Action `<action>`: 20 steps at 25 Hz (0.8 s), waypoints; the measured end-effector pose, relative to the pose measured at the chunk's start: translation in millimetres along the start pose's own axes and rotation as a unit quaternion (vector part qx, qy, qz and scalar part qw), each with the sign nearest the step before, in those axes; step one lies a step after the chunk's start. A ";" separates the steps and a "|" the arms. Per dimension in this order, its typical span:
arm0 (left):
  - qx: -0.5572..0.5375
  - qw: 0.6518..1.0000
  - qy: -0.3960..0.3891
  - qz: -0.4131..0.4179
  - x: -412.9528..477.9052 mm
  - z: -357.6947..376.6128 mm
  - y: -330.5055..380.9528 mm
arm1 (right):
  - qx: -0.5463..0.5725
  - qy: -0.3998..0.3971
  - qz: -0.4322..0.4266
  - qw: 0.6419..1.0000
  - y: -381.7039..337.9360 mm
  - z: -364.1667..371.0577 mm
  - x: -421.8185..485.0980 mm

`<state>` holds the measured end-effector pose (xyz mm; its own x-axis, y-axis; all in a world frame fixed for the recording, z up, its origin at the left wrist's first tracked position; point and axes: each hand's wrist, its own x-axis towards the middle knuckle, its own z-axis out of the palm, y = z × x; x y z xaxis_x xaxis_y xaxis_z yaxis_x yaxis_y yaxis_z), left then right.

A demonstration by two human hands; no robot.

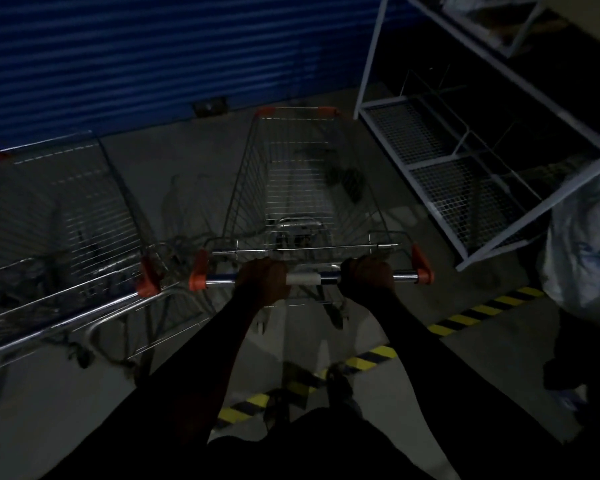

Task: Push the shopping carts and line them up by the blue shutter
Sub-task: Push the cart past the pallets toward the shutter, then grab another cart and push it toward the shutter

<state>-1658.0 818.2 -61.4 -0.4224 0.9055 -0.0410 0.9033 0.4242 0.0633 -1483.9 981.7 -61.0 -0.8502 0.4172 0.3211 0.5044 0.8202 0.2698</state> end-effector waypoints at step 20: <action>-0.072 0.879 0.237 -0.407 -145.2 -72.7 -41.6 | 0.432 -0.068 -0.317 0.841 -187.2 -111.6 115.9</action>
<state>-1639.6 669.8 14.4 -0.9393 0.1893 0.2862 0.2827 0.8995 0.3330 -1660.1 832.8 27.0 -0.9463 -0.2189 0.2379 -0.3051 0.8483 -0.4328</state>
